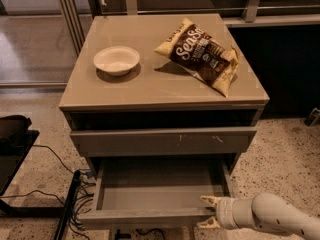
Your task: Open middle drawer
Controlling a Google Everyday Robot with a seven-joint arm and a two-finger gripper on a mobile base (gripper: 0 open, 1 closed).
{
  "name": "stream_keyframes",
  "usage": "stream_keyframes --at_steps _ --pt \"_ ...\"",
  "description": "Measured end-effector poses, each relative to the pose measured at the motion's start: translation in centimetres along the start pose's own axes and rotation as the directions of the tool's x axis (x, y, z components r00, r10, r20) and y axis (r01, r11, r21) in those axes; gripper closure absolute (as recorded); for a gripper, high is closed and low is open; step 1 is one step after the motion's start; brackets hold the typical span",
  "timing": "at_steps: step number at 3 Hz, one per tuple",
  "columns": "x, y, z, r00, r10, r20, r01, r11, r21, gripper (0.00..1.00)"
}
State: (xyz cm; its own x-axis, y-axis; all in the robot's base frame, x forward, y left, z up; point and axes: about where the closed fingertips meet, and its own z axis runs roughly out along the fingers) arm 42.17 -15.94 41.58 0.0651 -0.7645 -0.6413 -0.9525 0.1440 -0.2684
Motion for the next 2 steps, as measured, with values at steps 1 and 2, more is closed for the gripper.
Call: stream_keyframes --at_steps 1,2 --pt "0.0 0.0 0.0 1.0 0.0 0.0 0.0 1.0 0.0 0.0" --pt "0.0 0.0 0.0 1.0 0.0 0.0 0.0 1.0 0.0 0.0"
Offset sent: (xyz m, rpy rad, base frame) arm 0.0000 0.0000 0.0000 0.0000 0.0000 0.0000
